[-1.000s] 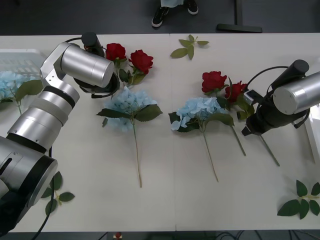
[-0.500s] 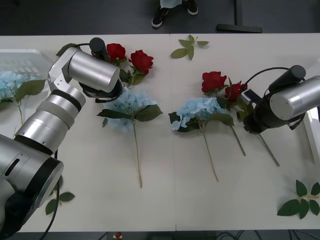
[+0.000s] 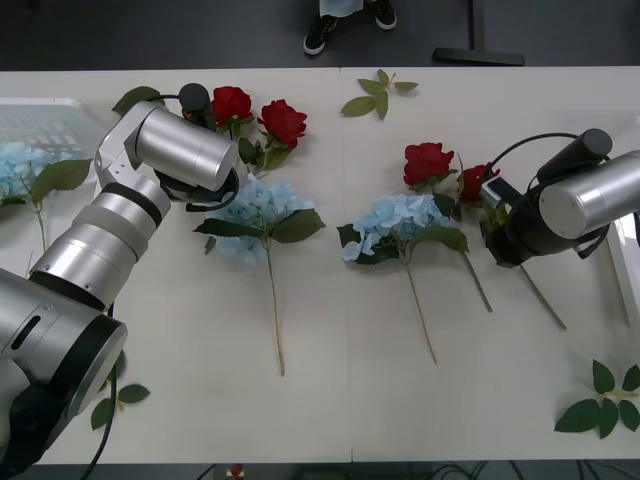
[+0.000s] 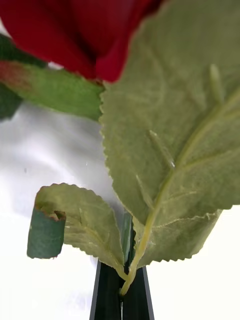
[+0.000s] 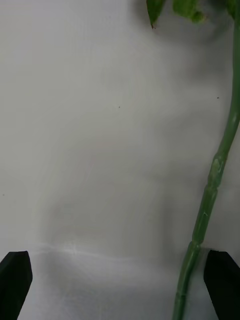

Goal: Place the red flowers into the right box and the blue flowers into the left box. If a person shows an open palm, hand one flower to the person first, then continue sorting.

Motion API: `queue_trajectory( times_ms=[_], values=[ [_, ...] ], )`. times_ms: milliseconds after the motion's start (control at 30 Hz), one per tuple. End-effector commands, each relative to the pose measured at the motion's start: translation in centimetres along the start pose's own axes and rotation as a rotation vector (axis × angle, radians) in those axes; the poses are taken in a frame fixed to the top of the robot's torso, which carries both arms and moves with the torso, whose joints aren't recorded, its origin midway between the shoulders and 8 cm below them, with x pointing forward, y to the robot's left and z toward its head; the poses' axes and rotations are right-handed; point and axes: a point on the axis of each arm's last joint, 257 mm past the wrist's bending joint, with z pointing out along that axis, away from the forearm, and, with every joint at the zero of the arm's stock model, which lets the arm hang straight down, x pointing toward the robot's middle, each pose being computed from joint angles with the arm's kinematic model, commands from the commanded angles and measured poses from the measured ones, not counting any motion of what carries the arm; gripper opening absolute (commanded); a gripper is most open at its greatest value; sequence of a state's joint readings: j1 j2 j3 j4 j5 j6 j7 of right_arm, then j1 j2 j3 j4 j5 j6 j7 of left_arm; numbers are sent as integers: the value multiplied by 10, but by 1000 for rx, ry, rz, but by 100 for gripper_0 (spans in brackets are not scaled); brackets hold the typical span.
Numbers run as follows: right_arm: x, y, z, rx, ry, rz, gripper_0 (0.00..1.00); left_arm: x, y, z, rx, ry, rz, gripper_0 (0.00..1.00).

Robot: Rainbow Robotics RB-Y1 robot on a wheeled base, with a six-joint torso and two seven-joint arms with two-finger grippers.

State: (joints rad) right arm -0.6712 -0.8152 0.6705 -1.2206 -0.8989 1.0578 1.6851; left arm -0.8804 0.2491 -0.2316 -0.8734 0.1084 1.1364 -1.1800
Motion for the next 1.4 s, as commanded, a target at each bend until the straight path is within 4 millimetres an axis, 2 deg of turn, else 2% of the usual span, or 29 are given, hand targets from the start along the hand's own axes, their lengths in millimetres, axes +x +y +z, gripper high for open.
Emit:
queue_trajectory(
  times_ms=[33,67,100,200,267,333,367,400,433,467,500,633,733,833,933,1033,1200,1400],
  values=[
    [-3,-4,-28,-8,39,-2,0,-19,-14,-10,18,-34,22,100],
    [-6,-12,-50,-7,55,4,0,-18,-16,-10,21,-34,29,100],
    [-9,-14,-60,-11,57,8,0,-18,-17,-10,22,-33,32,100],
    [-18,-33,-120,-32,68,41,0,-16,-18,-10,17,-32,49,99],
    [-24,-45,-157,-53,60,73,0,-16,-19,-10,15,-35,58,83],
    [-29,-54,-184,-69,47,92,0,-16,-19,-10,14,-33,63,66],
    [-30,-60,-197,-70,41,100,0,-15,-19,-9,13,-32,64,53],
    [-28,-70,-211,-63,39,114,0,-15,-18,-9,11,-31,69,35],
    [-26,-75,-217,-57,39,119,0,-15,-18,-9,11,-30,71,26],
    [-24,-88,-230,-34,34,134,0,-14,-17,-9,9,-27,74,9],
    [-20,-101,-240,-7,29,149,0,-14,-18,-9,11,-27,76,1],
    [1,-155,-265,116,38,207,0,-13,-18,-9,10,-24,79,0],
    [20,-188,-271,176,56,267,0,-13,-18,-9,9,-22,85,0],
    [39,-224,-268,256,71,324,0,-13,-18,-9,8,-23,89,0],
    [57,-260,-258,330,65,377,0,-13,-18,-9,8,-23,93,0],
    [71,-283,-243,374,59,407,0,-13,-18,-9,8,-24,93,0],
    [90,-307,-218,459,82,390,0,-13,-13,-10,5,-12,77,0],
    [108,-328,-177,548,82,383,0,-25,3,-33,10,27,50,0]
  ],
)
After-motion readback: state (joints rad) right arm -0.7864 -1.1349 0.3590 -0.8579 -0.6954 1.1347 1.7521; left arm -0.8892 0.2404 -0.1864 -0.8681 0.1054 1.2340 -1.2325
